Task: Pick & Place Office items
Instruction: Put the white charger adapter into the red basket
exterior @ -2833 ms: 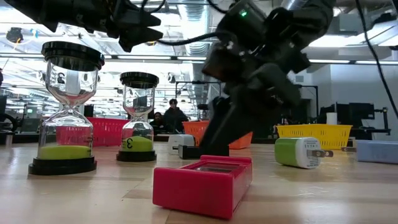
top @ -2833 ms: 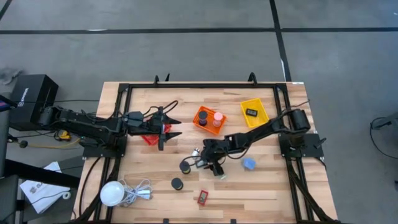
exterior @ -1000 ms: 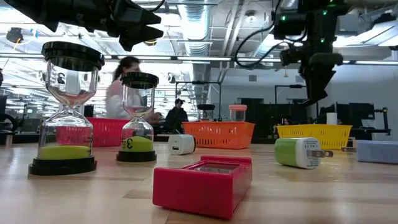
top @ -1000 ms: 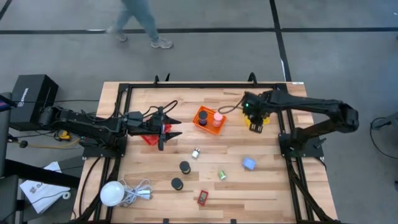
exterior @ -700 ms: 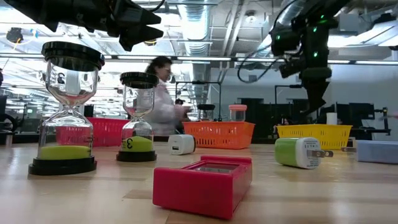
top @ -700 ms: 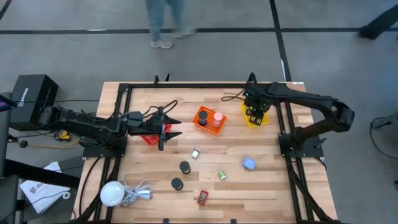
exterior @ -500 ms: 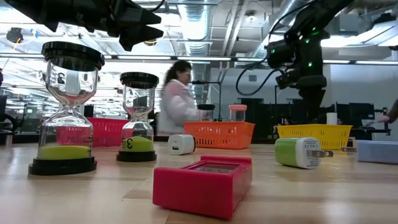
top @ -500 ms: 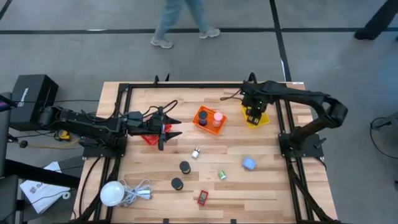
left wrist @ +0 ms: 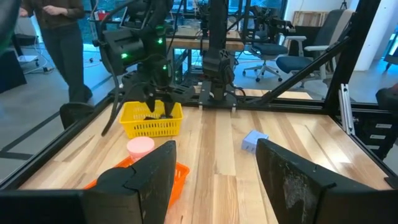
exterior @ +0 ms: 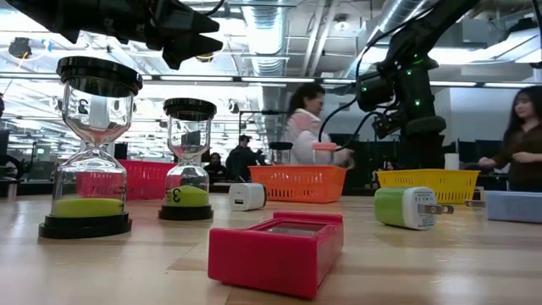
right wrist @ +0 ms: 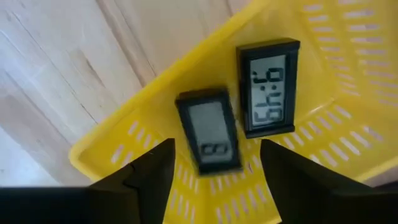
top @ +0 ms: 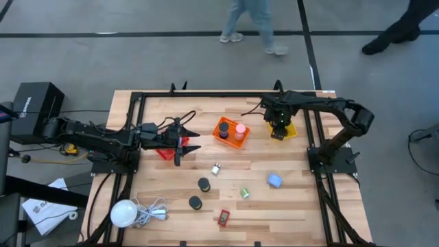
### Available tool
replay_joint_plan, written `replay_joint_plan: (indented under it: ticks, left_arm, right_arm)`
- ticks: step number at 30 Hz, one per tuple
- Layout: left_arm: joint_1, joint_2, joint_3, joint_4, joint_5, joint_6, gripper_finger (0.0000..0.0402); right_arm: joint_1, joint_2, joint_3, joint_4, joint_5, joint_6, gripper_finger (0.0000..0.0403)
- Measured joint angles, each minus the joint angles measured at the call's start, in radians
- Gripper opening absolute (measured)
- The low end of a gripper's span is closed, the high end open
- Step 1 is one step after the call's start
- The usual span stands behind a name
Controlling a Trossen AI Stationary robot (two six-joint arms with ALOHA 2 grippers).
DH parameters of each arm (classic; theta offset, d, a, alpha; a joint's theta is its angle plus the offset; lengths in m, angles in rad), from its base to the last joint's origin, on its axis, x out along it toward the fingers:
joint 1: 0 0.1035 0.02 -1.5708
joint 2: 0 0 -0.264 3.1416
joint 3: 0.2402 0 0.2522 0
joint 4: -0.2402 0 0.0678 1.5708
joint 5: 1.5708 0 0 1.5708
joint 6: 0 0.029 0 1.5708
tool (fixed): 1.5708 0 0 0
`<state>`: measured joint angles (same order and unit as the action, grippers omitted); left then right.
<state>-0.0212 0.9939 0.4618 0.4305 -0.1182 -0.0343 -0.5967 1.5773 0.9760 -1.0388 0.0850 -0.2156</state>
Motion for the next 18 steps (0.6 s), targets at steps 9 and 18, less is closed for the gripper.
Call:
replay_joint_plan:
  ticks: [9, 18]
  left_arm:
    - [0.000, 0.000, 0.000, 0.000, 0.002, 0.000, 0.0218]
    - [0.000, 0.000, 0.000, 0.000, 0.002, 0.000, 0.0218]
  right_arm:
    - [0.001, -0.076, 0.020, -0.049, -0.006, 0.037, 0.0234]
    - [0.098, -0.327, 0.044, -0.026, -0.062, 0.186, 0.0235]
